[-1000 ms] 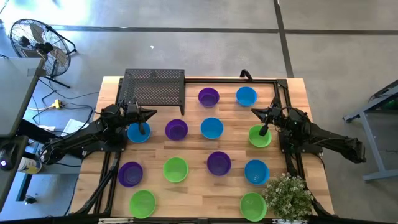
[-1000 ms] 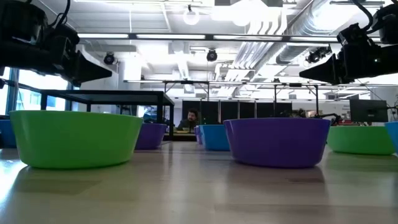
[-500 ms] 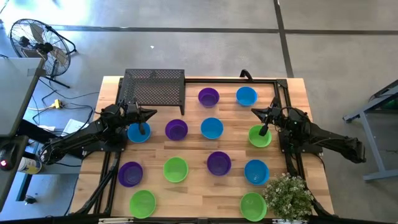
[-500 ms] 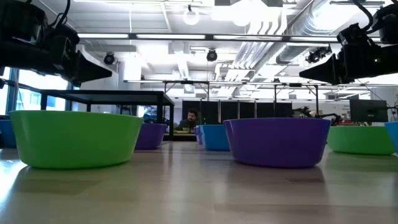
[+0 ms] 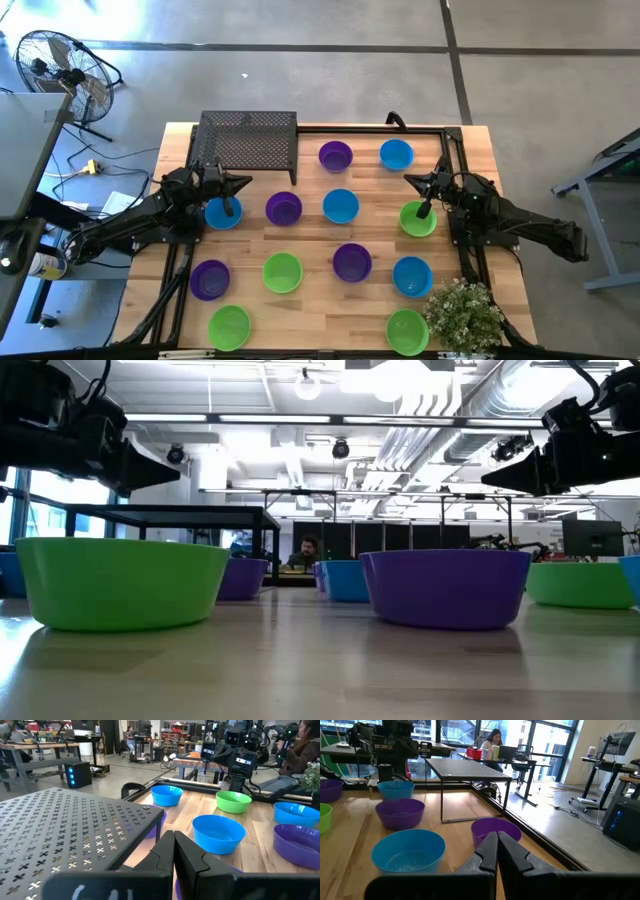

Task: Pick & Place Mini bowls
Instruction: Put the blue bowl on the shelf

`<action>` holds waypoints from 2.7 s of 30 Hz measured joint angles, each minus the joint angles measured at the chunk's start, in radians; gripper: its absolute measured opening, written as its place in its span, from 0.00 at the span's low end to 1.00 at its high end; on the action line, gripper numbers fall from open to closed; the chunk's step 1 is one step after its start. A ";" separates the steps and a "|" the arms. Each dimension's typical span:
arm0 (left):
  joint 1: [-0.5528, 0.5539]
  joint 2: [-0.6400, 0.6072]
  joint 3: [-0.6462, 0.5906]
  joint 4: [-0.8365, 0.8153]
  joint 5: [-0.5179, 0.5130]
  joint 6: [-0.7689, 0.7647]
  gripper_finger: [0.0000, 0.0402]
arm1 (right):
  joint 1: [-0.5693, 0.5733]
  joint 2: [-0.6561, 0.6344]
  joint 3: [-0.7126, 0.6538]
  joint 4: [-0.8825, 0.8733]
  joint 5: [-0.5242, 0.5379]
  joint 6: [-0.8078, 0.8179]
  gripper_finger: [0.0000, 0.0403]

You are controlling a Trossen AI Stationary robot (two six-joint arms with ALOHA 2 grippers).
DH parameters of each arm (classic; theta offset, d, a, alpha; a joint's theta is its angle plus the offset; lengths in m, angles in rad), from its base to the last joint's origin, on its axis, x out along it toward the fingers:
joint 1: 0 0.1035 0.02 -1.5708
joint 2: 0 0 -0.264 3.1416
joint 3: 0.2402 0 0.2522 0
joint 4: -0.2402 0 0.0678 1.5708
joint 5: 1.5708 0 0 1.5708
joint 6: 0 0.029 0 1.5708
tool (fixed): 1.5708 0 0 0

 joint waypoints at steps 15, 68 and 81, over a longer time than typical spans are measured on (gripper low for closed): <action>0.000 0.007 0.128 -0.056 0.241 -0.121 0.00 | 0.000 0.000 0.000 0.000 0.000 0.000 0.00; -0.599 1.022 0.816 -1.037 -0.217 -0.728 0.31 | 0.000 0.005 0.000 0.004 0.000 0.000 0.00; -0.517 1.012 0.660 -0.997 -0.204 -0.730 0.43 | 0.000 0.005 0.000 0.006 0.000 0.000 0.00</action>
